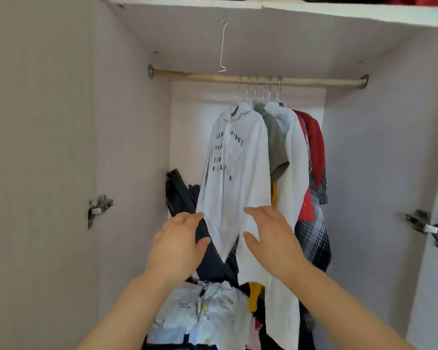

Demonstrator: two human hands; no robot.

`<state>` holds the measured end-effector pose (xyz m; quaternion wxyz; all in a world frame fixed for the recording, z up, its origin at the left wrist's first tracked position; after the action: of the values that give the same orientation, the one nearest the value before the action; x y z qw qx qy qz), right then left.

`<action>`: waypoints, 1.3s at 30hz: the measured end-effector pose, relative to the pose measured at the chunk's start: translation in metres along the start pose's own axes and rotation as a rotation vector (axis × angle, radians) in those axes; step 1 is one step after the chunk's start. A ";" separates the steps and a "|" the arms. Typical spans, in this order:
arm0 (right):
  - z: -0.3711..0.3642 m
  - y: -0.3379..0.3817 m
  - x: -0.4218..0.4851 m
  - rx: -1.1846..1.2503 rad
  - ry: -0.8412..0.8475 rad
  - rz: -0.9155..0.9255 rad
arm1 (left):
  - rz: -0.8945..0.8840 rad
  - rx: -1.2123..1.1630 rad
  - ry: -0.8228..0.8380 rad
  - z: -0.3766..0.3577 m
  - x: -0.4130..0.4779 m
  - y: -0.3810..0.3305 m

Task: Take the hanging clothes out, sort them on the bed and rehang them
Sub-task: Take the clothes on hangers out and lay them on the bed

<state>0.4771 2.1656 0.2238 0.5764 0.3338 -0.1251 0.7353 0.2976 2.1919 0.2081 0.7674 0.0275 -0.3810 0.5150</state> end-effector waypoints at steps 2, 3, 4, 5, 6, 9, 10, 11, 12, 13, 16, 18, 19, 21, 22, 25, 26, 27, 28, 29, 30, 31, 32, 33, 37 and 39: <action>0.002 -0.007 0.036 -0.025 -0.055 0.038 | -0.015 -0.006 -0.046 -0.003 0.030 0.002; 0.002 -0.011 0.053 -0.037 -0.082 0.052 | -0.025 -0.010 -0.069 -0.004 0.045 0.004; 0.001 -0.014 0.070 -0.051 -0.103 0.064 | -0.036 -0.018 -0.093 -0.006 0.061 0.005; 0.000 -0.018 0.088 -0.070 -0.121 0.076 | -0.046 -0.030 -0.121 -0.007 0.077 0.007; -0.001 -0.021 0.105 -0.090 -0.136 0.088 | -0.055 -0.049 -0.147 -0.007 0.093 0.009; -0.005 -0.030 0.157 -0.136 -0.194 0.111 | -0.073 -0.122 -0.204 -0.008 0.146 0.015; -0.007 -0.032 0.175 -0.155 -0.217 0.113 | -0.085 -0.133 -0.219 -0.009 0.164 0.018; -0.008 -0.034 0.192 -0.174 -0.236 0.113 | -0.096 -0.145 -0.232 -0.010 0.181 0.021; -0.010 -0.036 0.210 -0.192 -0.255 0.114 | -0.107 -0.166 -0.245 -0.011 0.197 0.025; -0.010 -0.036 0.228 -0.210 -0.277 0.122 | -0.118 -0.191 -0.259 -0.013 0.214 0.029; -0.007 -0.031 0.285 -0.267 -0.359 0.181 | -0.163 -0.226 -0.293 -0.018 0.258 0.040; -0.004 -0.025 0.322 -0.306 -0.423 0.218 | -0.199 -0.235 -0.316 -0.023 0.285 0.045; -0.002 -0.023 0.338 -0.321 -0.451 0.226 | -0.218 -0.232 -0.329 -0.025 0.296 0.047; 0.000 -0.023 0.369 -0.350 -0.474 0.221 | -0.245 -0.233 -0.348 -0.029 0.316 0.051; 0.001 -0.025 0.383 -0.362 -0.474 0.209 | -0.255 -0.234 -0.352 -0.031 0.324 0.052; 0.003 -0.041 0.414 -0.401 -0.467 0.168 | -0.267 -0.241 -0.356 -0.036 0.344 0.059; 0.004 -0.048 0.421 -0.404 -0.472 0.156 | -0.266 -0.241 -0.360 -0.037 0.350 0.061; 0.005 -0.057 0.427 -0.401 -0.477 0.142 | -0.266 -0.233 -0.364 -0.038 0.354 0.064; 0.006 -0.066 0.431 -0.395 -0.483 0.125 | -0.267 -0.220 -0.368 -0.039 0.358 0.066; 0.007 -0.077 0.434 -0.391 -0.489 0.108 | -0.265 -0.205 -0.370 -0.040 0.361 0.070; 0.006 -0.087 0.436 -0.393 -0.495 0.096 | -0.264 -0.189 -0.371 -0.042 0.364 0.073; 0.006 -0.097 0.438 -0.406 -0.500 0.090 | -0.262 -0.173 -0.373 -0.043 0.367 0.076; 0.005 -0.106 0.441 -0.426 -0.506 0.090 | -0.257 -0.158 -0.374 -0.045 0.370 0.079; 0.004 -0.114 0.443 -0.447 -0.517 0.097 | -0.252 -0.145 -0.373 -0.046 0.373 0.081; 0.003 -0.137 0.454 -0.501 -0.569 0.125 | -0.228 -0.111 -0.377 -0.050 0.389 0.079; 0.003 -0.147 0.460 -0.507 -0.581 0.126 | -0.225 -0.103 -0.385 -0.053 0.395 0.073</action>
<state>0.5628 2.5599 0.4887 0.5347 0.3668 -0.4809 0.5901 0.3388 2.5531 0.3877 0.7334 0.1282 -0.5409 0.3912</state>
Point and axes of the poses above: each hand's wrist, its own x-axis towards the middle knuckle, its own z-axis out of the back of the hand, y = z × x, the point moved 3 cm from there along x, towards the middle knuckle
